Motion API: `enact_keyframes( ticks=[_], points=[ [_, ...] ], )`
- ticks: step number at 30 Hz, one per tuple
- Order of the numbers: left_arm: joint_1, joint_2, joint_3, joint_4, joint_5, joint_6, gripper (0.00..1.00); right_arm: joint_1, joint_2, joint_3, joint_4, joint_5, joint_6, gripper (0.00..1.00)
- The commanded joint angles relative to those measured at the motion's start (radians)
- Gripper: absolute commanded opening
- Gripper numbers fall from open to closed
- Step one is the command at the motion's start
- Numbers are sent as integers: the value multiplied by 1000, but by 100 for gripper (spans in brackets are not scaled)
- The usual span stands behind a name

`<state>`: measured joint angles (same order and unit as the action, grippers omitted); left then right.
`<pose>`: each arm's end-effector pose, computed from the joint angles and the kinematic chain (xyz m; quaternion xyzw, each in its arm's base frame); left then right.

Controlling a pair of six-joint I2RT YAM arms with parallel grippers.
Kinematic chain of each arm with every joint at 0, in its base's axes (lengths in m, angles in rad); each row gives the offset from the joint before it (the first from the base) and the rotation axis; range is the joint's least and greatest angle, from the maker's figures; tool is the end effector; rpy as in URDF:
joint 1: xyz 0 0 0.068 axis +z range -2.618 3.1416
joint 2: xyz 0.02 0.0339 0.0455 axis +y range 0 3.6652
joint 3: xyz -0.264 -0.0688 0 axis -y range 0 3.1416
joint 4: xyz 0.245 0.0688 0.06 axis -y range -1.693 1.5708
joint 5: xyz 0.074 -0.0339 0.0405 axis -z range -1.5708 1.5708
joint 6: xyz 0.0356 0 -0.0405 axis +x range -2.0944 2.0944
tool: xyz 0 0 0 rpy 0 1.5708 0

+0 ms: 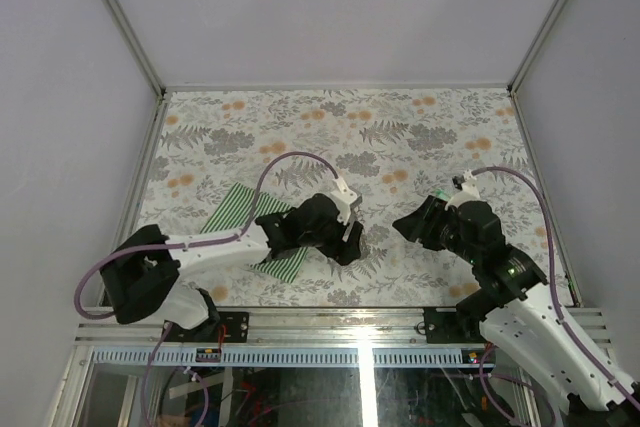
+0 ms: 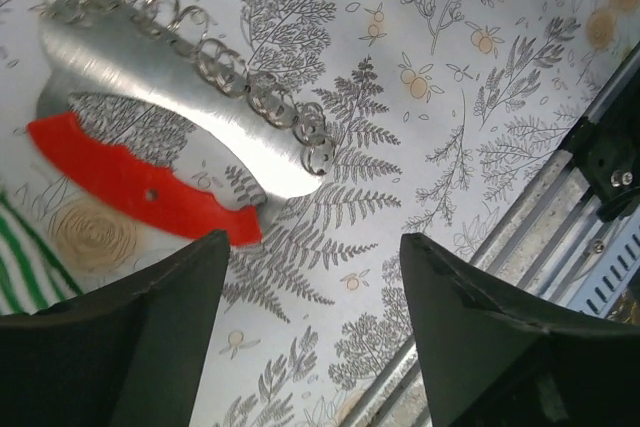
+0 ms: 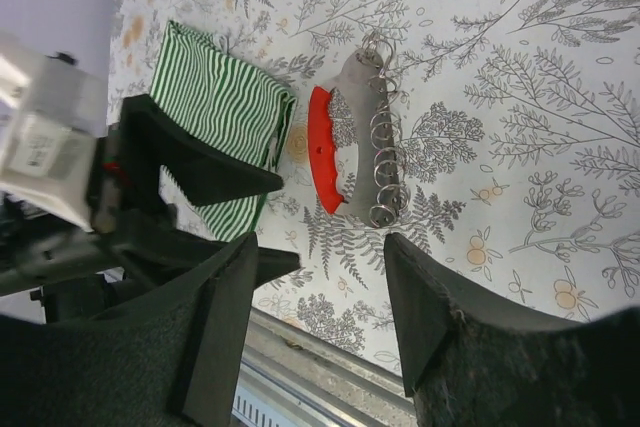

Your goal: Put the keys on the keyring

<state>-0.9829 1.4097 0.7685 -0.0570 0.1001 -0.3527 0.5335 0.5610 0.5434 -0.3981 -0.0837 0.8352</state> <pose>0.1599 -0.2464 0.2053 0.3006 0.8541 -0.2970 0.3033 0.1213 0.0751 0.2654 0.1032 0.8310 0.3720 0.4005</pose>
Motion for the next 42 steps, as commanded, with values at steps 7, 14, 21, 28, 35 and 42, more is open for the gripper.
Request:
enact_keyframes(
  ticks=[7, 14, 21, 28, 35, 42],
  points=[
    [-17, 194, 99, 180, 76, 83, 61, -5, -121, 107, -127, 97, 33, 57],
    [-44, 266, 130, 184, 63, 89, 53, -6, -117, 128, -133, 96, 27, 56],
    [-46, 290, 127, 181, 55, 86, 50, -6, -106, 133, -126, 84, 21, 55],
    [-48, 318, 134, 177, 53, 89, 48, -6, -98, 130, -115, 68, 21, 55],
    [-54, 332, 144, 183, 68, 92, 45, -6, -95, 126, -108, 59, 21, 55],
    [-61, 348, 153, 185, 82, 93, 41, -5, -93, 121, -107, 51, 24, 54]
  ],
)
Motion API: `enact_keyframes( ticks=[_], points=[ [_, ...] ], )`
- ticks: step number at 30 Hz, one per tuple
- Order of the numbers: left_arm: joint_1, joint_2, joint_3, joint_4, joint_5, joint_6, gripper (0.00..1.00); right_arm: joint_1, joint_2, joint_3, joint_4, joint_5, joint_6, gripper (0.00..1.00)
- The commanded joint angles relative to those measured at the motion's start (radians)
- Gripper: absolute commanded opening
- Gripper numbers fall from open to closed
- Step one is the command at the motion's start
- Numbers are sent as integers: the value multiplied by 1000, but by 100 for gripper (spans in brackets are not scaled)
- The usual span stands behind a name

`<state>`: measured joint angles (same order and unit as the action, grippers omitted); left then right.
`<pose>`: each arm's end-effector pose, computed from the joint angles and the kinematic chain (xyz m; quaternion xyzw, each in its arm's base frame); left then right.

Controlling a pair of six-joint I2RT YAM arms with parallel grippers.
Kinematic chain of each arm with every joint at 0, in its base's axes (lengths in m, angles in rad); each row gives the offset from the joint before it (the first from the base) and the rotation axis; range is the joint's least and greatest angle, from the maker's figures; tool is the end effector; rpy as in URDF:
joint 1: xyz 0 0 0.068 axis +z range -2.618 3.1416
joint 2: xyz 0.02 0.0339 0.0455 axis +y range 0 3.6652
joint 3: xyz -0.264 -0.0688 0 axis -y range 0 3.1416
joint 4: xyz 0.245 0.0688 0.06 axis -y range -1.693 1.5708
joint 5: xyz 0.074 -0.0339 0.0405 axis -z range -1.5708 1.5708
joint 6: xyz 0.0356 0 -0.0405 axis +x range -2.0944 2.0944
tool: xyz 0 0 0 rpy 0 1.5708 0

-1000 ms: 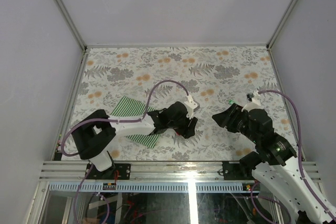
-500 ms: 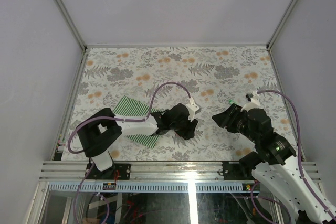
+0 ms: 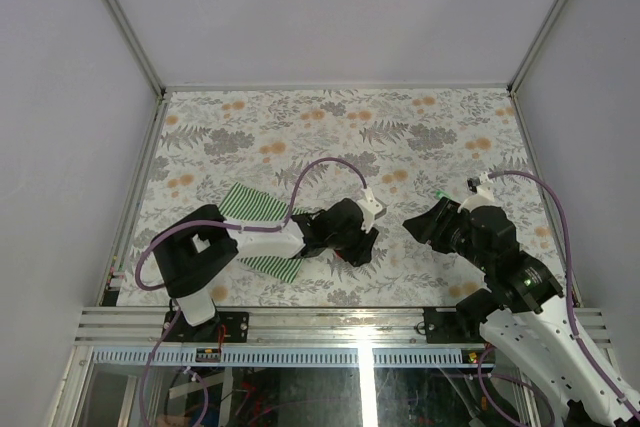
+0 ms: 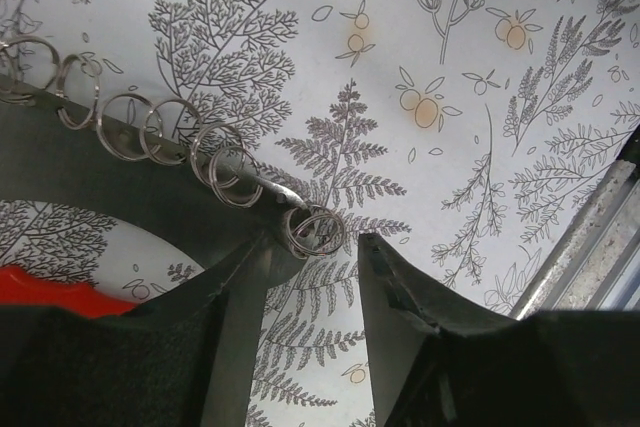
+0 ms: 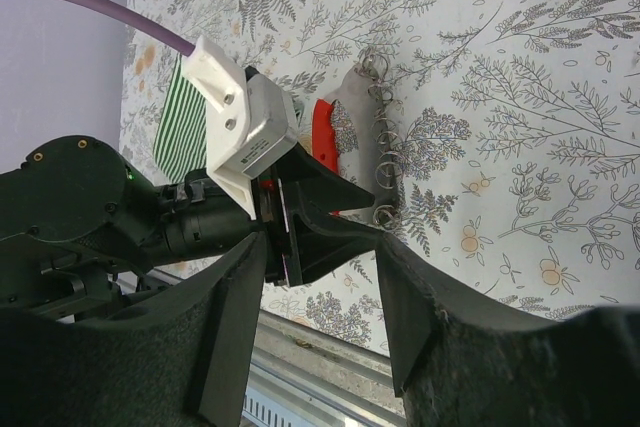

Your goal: Put the keys on the keyring

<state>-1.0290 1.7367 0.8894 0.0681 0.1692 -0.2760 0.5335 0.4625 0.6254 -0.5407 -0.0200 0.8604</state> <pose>0.1745 -0.3016 0.1533 0.3683 0.8430 -0.2952 0.2579 0.1009 0.0604 0.2898 0.1291 0.8172 0.3669 0.4254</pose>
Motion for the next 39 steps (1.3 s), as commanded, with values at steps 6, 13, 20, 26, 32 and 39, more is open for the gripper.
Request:
enact_keyframes(
  ticks=[6, 13, 20, 26, 32, 39],
  points=[
    [-21, 30, 34, 57, 16, 20, 38, -6, 4, 36, 36, -14, -2, 54],
    [-26, 44, 41, 57, 18, 22, 33, -6, 4, 30, 38, -19, 0, 54],
    [-25, 46, 43, 56, 22, 25, 22, -6, 4, 23, 38, -21, 0, 54],
    [-26, 39, 37, 52, 27, 29, 10, -6, 5, 14, 41, -20, 1, 54],
    [-26, 16, 30, 44, 18, 34, 0, -6, 4, 5, 45, -20, 1, 54],
    [-26, -28, 24, 43, 11, 25, 0, -6, 10, -15, 51, -22, -8, 54]
  ],
)
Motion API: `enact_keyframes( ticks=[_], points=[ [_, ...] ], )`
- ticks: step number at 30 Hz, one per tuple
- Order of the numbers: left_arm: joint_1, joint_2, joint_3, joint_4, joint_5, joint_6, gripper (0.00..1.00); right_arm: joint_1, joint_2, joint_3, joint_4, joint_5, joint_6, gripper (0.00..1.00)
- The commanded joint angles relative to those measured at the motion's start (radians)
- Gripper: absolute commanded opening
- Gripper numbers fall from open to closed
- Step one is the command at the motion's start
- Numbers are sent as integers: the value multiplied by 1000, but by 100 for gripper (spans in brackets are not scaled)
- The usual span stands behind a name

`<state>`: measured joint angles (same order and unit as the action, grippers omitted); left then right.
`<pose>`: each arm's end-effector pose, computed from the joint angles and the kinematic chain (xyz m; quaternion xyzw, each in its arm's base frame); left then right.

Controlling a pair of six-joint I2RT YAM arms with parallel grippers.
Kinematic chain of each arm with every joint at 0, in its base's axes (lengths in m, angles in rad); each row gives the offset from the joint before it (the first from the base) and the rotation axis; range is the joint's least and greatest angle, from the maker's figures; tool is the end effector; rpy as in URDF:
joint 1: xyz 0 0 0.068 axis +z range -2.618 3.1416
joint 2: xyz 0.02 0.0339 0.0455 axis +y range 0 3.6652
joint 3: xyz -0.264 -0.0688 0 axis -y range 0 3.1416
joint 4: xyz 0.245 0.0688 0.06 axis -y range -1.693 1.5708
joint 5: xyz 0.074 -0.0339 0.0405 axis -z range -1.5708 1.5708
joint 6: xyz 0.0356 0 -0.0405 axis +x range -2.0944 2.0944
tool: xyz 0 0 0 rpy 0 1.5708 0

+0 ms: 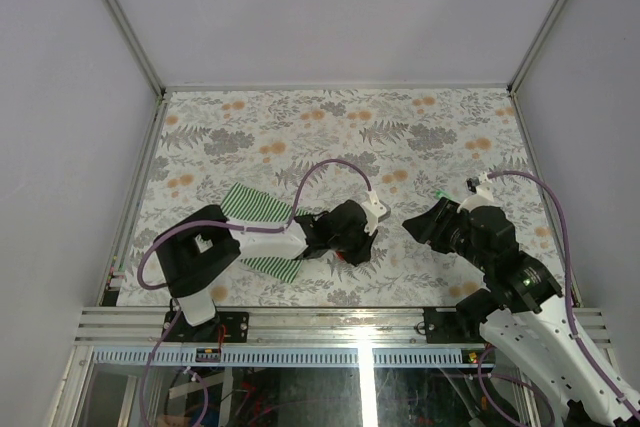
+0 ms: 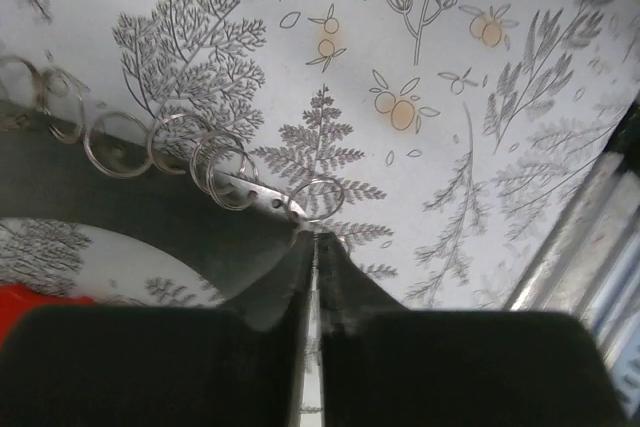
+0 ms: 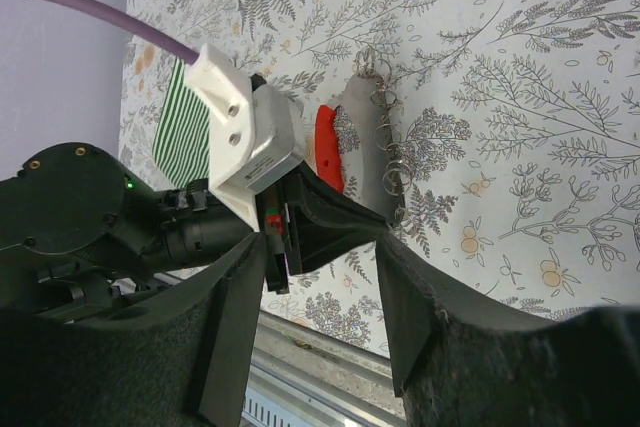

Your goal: Put the keys on the keyring

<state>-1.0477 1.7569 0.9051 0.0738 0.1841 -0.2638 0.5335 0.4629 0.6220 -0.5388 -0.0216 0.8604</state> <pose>0.1707 -0.3091 0.1516 0.3837 0.8353 -0.3016 0.2530 0.1012 0.0607 0.2888 0.1287 0.8177 0.3669 0.4244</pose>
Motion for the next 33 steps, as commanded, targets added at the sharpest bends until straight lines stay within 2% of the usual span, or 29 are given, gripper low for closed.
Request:
enact_keyframes(
  ticks=[1, 6, 14, 20, 23, 28, 33],
  points=[
    [-7, -55, 3, 41, -5, 10, 0, -6, 11, -16, 49, -21, -13, 55],
    [-6, -68, -11, 55, -7, -2, 0, -6, 10, -37, 49, -18, -22, 56],
    [11, -165, -72, 80, -12, -40, 14, -5, 36, -57, 27, -26, -56, 57],
    [133, -340, -185, 100, 50, -120, 25, 2, 165, -101, 103, -108, -72, 52],
    [206, -432, -226, 78, 69, -147, 32, 70, 249, -116, 181, -73, -53, 50],
    [286, -542, -238, -9, 61, -139, 38, 274, 428, -118, 312, 56, 15, 49],
    [306, -596, -179, -127, 29, -129, 43, 360, 515, -214, 475, 124, 125, 44]
  ],
)
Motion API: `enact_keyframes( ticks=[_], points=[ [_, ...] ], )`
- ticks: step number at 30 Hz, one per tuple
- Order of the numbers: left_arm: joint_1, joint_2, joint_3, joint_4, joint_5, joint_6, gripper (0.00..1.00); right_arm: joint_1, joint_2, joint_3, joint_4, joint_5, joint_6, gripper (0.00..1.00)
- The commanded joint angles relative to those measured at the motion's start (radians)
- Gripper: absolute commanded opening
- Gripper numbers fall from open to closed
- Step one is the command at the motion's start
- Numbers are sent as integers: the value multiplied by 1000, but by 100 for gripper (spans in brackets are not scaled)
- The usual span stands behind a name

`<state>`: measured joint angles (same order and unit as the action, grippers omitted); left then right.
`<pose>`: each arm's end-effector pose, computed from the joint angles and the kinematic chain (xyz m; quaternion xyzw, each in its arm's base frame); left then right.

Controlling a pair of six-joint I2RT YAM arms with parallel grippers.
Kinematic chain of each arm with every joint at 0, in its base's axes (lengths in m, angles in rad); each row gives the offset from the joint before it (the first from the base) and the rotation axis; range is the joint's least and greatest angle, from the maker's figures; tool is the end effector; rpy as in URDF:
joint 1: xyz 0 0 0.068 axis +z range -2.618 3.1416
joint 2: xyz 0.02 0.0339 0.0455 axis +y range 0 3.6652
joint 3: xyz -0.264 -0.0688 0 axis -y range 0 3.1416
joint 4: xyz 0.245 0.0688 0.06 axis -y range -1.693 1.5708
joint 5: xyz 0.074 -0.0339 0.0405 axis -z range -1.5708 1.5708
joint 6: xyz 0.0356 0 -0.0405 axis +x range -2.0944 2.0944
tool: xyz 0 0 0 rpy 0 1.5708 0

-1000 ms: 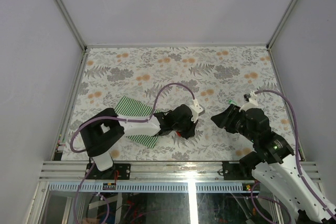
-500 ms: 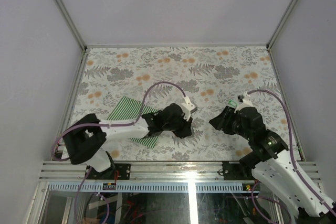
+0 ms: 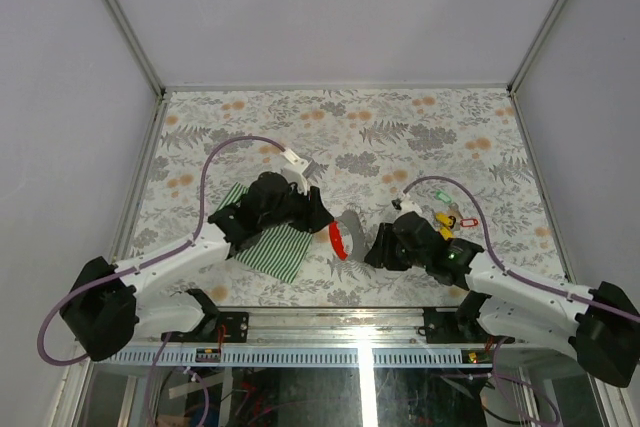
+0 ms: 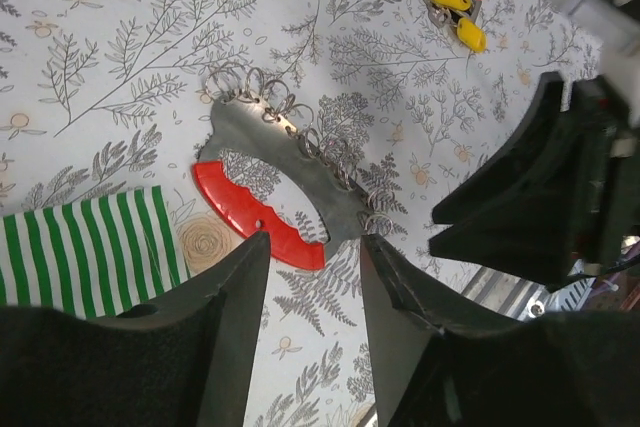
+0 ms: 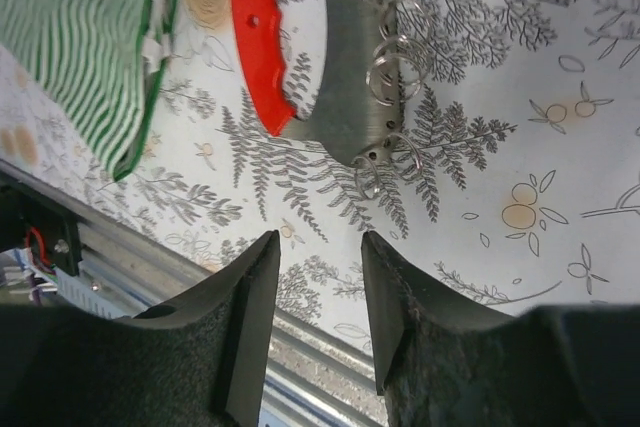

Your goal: Put the keys on the keyring

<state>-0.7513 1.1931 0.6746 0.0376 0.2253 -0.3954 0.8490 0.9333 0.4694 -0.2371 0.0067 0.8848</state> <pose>0.1857 -0.1843 0.2393 0.2078 0.8260 -0.3602 0.3806 0.1274 0.1444 0.1990 0.0176 0.9067 0.3192 0.2750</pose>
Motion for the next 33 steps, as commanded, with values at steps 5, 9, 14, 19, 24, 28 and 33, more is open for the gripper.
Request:
enact_keyframes(
  ticks=[5, 9, 14, 19, 24, 28, 33],
  points=[
    [10, -57, 109, -171, -33, 35, 46, 81, 100, -119, 267, 110, 143, 43],
    [9, -62, 128, -198, -34, 47, 47, 91, 125, -130, 285, 128, 154, 43],
    [10, -68, 125, -199, -38, 49, 48, 92, 139, -151, 314, 158, 167, 42],
    [10, -63, 127, -199, -31, 50, 48, 92, 168, -147, 317, 188, 167, 41],
    [9, -64, 129, -202, -32, 52, 48, 91, 208, -143, 326, 189, 167, 41],
    [10, -67, 128, -204, -32, 52, 48, 91, 211, -144, 318, 207, 169, 41],
    [10, -62, 131, -204, -30, 54, 48, 93, 217, -141, 316, 212, 165, 40]
  ],
)
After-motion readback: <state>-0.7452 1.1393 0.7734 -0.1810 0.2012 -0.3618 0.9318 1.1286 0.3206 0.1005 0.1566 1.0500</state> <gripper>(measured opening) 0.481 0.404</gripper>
